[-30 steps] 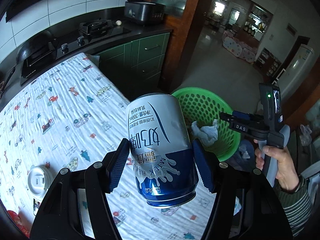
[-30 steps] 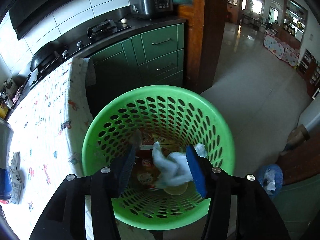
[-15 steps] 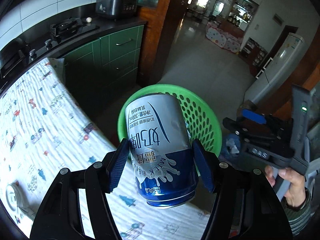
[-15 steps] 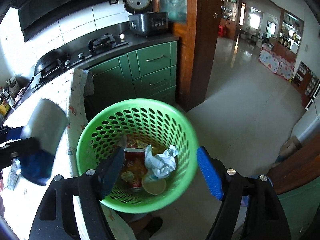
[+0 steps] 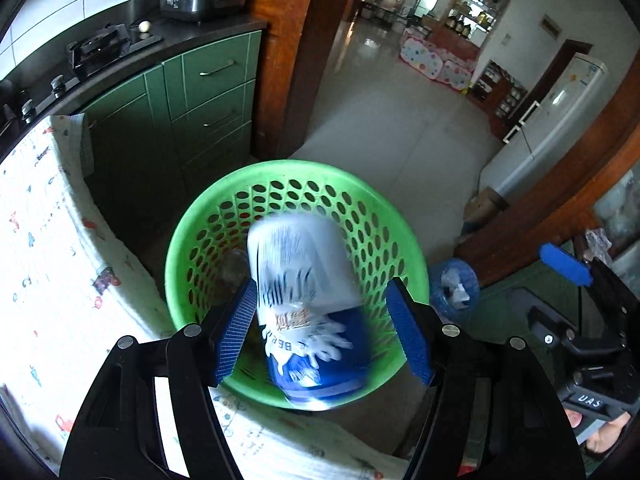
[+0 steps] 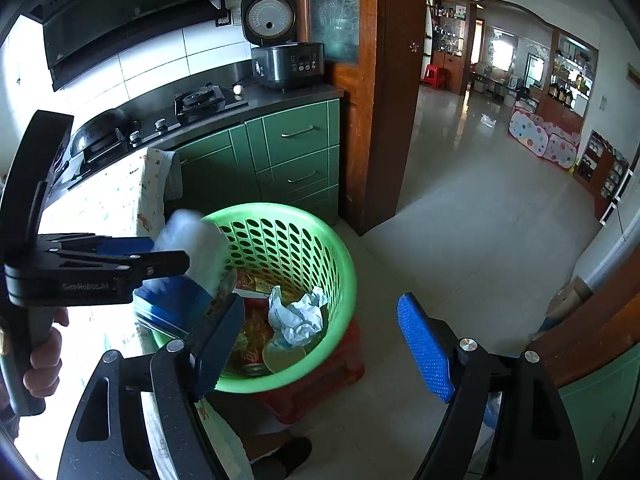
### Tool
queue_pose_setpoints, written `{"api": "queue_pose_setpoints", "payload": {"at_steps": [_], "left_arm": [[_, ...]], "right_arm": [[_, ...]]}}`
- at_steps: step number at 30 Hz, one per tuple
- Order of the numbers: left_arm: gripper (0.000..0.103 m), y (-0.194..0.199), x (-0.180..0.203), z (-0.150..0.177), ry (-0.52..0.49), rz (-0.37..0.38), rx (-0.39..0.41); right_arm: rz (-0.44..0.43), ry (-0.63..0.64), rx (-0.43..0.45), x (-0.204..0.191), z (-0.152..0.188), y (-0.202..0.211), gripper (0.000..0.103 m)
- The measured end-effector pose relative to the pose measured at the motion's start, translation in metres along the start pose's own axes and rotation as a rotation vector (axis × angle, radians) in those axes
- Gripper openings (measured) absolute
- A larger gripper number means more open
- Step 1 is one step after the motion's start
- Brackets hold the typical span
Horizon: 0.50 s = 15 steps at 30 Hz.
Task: Collect trash
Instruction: 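Release the blue-white milk can into the green basket with the left tool, then move both open tools back to the table toward the milk carton and red cup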
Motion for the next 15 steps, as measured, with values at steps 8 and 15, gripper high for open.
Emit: {"api": "queue_pose_setpoints", "payload": {"at_steps": [8,15], "left_arm": [[0.075,0.017,-0.003,0.014,-0.014,-0.022,0.019],[0.075,0.055,-0.028,0.028,0.004,-0.07,0.062]], "right_arm": [[-0.01,0.007,-0.003,-0.008,0.005,0.002,0.076],[-0.046,0.051,0.014,-0.04,0.007,0.012,0.08]]}}
Point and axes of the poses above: each gripper's, at about its wrist camera, not at the fingertips, and y roughly against the way its jaws point, x to its right, z to its underside, the point moved 8 cm from there along -y, roughly the way its jaws point, and after that the axes turned 2 degrees about -x, right-handed, at the moved point
